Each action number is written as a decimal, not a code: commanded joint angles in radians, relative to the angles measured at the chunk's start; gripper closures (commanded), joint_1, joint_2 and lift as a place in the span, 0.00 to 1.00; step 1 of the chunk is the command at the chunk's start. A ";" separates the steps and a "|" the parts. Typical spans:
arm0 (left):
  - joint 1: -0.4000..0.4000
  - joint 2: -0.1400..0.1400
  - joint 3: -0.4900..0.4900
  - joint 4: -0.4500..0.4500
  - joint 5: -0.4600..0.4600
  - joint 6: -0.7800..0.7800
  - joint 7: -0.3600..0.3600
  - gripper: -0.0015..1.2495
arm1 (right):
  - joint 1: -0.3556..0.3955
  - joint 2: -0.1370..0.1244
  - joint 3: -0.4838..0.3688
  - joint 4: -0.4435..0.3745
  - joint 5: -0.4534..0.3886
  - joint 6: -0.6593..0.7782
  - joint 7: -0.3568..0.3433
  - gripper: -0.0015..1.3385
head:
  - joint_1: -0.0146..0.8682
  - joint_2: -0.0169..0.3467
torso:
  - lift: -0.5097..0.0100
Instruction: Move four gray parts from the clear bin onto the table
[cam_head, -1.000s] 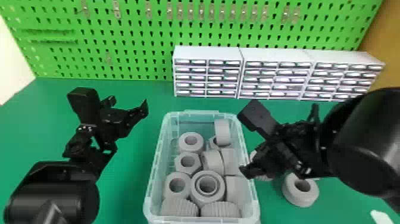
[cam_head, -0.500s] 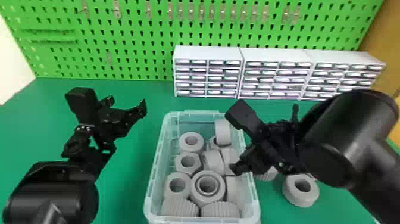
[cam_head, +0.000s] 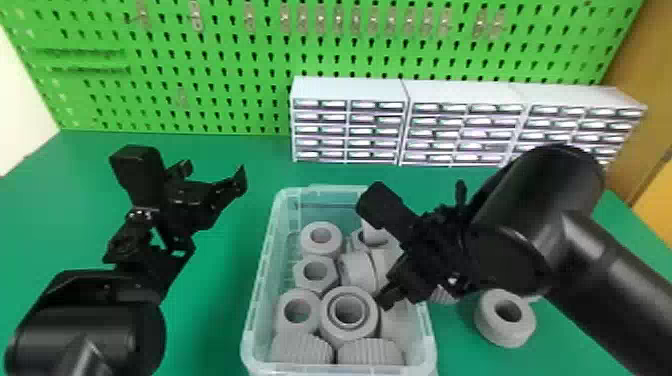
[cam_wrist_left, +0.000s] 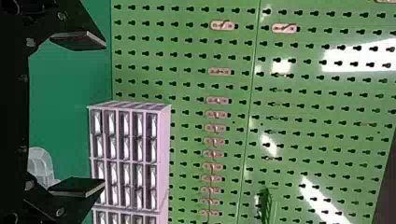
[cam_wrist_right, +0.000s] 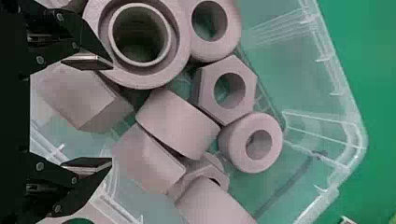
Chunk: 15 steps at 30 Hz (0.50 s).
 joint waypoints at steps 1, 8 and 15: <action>0.000 0.000 0.000 0.000 0.001 0.000 -0.002 0.19 | -0.016 0.006 0.028 0.025 -0.002 0.006 0.003 0.39 | 0.79 0.12 | 0.89; 0.000 0.000 0.002 0.000 0.001 0.000 -0.002 0.19 | -0.062 0.029 0.114 0.064 0.210 -0.057 0.256 0.39 | 0.79 0.12 | 0.89; 0.001 0.000 0.002 0.000 -0.001 0.000 -0.006 0.19 | -0.085 0.061 0.186 0.109 0.557 -0.135 0.615 0.39 | 0.79 0.12 | 0.89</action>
